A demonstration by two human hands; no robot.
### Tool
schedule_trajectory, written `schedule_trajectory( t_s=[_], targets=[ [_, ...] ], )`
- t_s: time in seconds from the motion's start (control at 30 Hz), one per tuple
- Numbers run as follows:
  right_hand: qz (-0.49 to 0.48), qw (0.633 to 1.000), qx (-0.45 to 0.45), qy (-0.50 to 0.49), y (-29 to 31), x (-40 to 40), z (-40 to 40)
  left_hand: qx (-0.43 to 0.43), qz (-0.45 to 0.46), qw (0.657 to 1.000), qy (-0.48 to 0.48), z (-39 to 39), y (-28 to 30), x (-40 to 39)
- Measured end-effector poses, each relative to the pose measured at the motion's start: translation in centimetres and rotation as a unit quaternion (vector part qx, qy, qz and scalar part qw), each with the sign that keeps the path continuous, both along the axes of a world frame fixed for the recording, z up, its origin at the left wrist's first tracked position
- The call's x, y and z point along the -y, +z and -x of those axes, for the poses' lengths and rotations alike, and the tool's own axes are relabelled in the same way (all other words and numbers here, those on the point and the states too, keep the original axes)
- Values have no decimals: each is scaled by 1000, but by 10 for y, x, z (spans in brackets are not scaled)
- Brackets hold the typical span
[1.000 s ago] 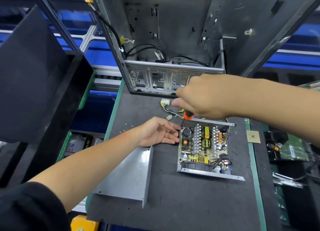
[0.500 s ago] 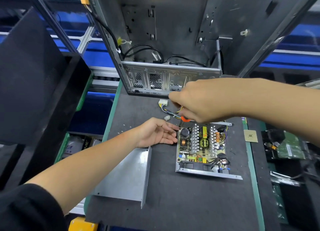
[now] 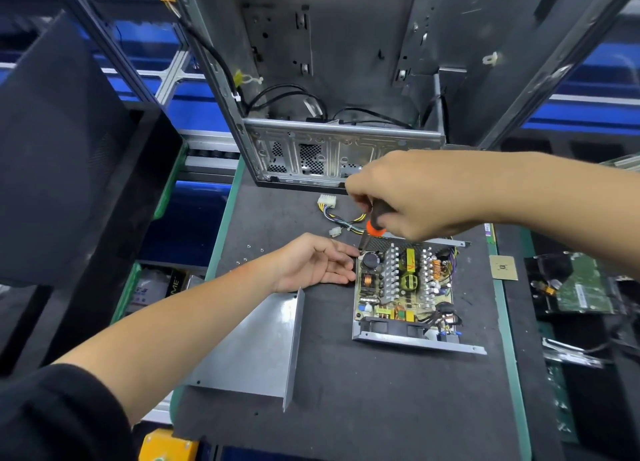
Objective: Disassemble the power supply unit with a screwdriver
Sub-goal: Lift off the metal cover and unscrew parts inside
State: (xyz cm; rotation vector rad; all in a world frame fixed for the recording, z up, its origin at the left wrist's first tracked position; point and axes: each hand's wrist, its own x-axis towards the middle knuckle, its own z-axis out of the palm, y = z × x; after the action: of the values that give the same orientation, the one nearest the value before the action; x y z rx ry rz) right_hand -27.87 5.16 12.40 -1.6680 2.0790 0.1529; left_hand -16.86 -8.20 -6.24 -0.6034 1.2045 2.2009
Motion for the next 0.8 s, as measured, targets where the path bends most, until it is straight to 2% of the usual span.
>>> schedule_trajectory(
  t_s=[0.1, 0.3, 0.37, 0.53, 0.7, 0.8],
  targets=[
    [-22, 999, 43, 1, 4, -1, 0, -4, 3, 1000, -3, 0, 0, 0],
    [-27, 995, -97, -19, -4, -2, -2, -3, 1, 1000, 0, 0, 2, 0],
    [-3, 996, -88, 17, -7, -4, 0, -3, 0, 1000, 0, 0, 2, -1],
    [-8, 999, 16, 48, 0, -7, 9, -3, 0, 1000, 4, 0, 1, -1],
    [-23, 998, 19, 56, -3, -9, 11, -2, 9, 1000, 2, 0, 2, -1],
    [-66, 997, -47, 1, -4, -10, 11, -3, 9, 1000, 1, 0, 3, -2]
  ],
)
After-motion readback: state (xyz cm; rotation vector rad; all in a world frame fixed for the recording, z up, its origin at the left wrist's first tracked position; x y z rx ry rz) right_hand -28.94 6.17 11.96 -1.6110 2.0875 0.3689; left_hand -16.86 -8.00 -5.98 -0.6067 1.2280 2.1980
